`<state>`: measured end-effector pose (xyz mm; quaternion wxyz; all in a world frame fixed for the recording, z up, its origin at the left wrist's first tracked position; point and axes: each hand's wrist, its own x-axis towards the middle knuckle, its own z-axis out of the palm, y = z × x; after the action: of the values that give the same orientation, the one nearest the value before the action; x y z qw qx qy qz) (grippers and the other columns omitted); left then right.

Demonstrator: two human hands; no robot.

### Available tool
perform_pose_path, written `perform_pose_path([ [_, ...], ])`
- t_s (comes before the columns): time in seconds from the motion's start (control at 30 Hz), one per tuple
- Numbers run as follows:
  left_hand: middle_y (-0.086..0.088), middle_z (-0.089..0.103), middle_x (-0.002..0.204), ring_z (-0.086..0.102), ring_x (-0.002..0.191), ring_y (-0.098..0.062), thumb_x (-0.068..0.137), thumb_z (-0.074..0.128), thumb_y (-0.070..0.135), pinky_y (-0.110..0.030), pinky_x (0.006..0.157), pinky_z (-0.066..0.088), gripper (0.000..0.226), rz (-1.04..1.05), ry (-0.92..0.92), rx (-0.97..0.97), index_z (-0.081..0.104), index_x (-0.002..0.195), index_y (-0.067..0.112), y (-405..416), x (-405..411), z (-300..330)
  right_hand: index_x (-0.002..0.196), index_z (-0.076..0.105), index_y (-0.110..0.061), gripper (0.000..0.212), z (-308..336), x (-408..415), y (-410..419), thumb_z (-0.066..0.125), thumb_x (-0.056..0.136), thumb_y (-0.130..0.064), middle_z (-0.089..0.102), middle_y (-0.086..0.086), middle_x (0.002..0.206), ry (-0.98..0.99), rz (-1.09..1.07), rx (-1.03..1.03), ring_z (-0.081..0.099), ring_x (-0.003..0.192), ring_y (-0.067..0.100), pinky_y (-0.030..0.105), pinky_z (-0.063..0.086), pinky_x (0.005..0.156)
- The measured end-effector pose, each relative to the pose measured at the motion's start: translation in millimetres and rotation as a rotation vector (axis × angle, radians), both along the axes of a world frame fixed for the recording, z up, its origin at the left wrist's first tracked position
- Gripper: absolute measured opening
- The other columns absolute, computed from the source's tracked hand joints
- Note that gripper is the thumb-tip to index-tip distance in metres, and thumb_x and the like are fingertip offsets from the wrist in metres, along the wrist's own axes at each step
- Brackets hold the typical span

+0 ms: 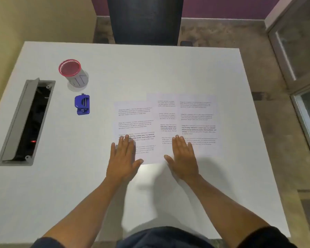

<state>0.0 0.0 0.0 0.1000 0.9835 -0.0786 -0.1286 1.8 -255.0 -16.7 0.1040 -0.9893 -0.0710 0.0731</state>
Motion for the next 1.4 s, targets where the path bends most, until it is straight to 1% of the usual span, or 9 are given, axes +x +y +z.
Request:
perform_pose_path([
  [0.17,-0.016,0.006,0.163,0.002,0.15,-0.034,0.09,0.038,0.062,-0.052,0.119,0.01,0.088,-0.016,0.142,0.036,0.013,0.153,0.007,0.2,-14.4,-19.2,0.155,0.01,-0.013,0.077,-20.4,-23.5,-2.0,0.023,0.096,-0.061,0.011,0.003,0.165,0.218,0.009,-0.032,0.005,0.152,0.019,0.044,0.002,0.122],
  [0.27,-0.015,0.002,0.163,-0.002,0.15,-0.034,0.093,0.036,0.06,-0.05,0.119,0.004,0.083,-0.015,0.181,0.036,0.008,0.154,0.011,-5.5,-13.5,-21.8,0.155,0.007,-0.013,0.077,-23.1,-22.6,-2.1,0.016,0.097,-0.062,0.007,0.003,0.165,0.257,0.024,-0.055,0.002,0.152,0.018,0.044,-0.002,0.122],
  [0.43,-0.026,0.015,0.158,0.011,0.145,-0.046,0.097,0.032,0.055,-0.06,0.114,0.015,0.074,-0.071,0.162,0.161,0.017,0.152,0.007,-15.8,-10.2,-16.7,0.156,0.007,-0.015,0.075,-23.2,-22.2,-4.4,0.018,0.098,-0.061,0.007,0.002,0.165,0.264,0.022,-0.05,0.002,0.152,0.017,0.042,-0.004,0.121],
  [0.6,-0.035,0.049,0.135,0.047,0.12,-0.058,0.096,0.043,0.042,-0.064,0.09,0.045,0.056,-0.226,0.076,0.292,0.051,0.135,0.003,-15.5,-9.2,-8.1,0.156,0.005,-0.016,0.075,-22.2,-20.6,-6.4,0.017,0.097,-0.061,0.003,0.001,0.166,0.292,0.034,-0.035,-0.002,0.152,0.016,0.041,-0.007,0.12],
  [0.77,-0.039,0.057,0.122,0.056,0.103,-0.063,0.076,0.069,0.018,-0.065,0.078,0.051,0.048,-0.318,0.007,0.34,0.063,0.121,0.002,-13.4,-12.0,-11.9,0.156,0.009,-0.016,0.074,-16.0,-17.7,-2.8,0.021,0.097,-0.061,0.005,0.0,0.166,0.314,-0.018,0.03,-0.002,0.152,0.015,0.041,-0.005,0.121],
  [1.03,-0.034,0.064,0.115,0.06,0.101,-0.058,0.068,0.074,0.007,-0.061,0.074,0.054,0.022,-0.29,0.002,0.331,0.067,0.088,0.002,-17.2,-14.2,-5.6,0.132,0.056,-0.004,0.051,7.7,-7.0,17.2,0.05,0.098,-0.041,0.052,0.012,0.144,0.193,-0.196,0.368,0.04,0.139,0.024,0.034,0.028,0.115],
  [1.2,-0.028,0.064,0.118,0.062,0.105,-0.051,0.078,0.067,0.009,-0.054,0.075,0.056,0.015,-0.297,-0.099,0.181,0.064,0.091,0.003,-23.6,-21.9,1.1,0.091,0.065,-0.018,0.037,36.7,22.0,32.4,0.048,0.096,-0.051,0.067,-0.002,0.088,0.46,-0.73,1.029,0.064,0.084,0.02,0.03,0.054,0.073],
  [1.3,-0.026,0.065,0.118,0.063,0.106,-0.048,0.083,0.041,0.01,-0.053,0.079,0.055,0.024,-0.349,-0.207,0.112,0.063,0.09,0.004,-32.4,-28.0,2.2,0.108,0.067,-0.019,0.038,43.9,35.7,26.4,0.051,0.095,-0.051,0.076,0.003,0.1,0.676,-0.815,1.228,0.074,0.086,0.024,0.041,0.062,0.07],
  [1.4,-0.023,0.066,0.118,0.063,0.106,-0.047,0.082,0.036,0.01,-0.057,0.081,0.054,0.03,-0.383,-0.291,0.068,0.064,0.09,0.004,-40.8,-32.0,2.0,0.12,0.065,-0.016,0.028,42.3,37.8,17.3,0.06,0.093,-0.024,0.073,0.008,0.114,0.686,-0.743,1.173,0.072,0.096,0.027,0.051,0.061,0.075],
])
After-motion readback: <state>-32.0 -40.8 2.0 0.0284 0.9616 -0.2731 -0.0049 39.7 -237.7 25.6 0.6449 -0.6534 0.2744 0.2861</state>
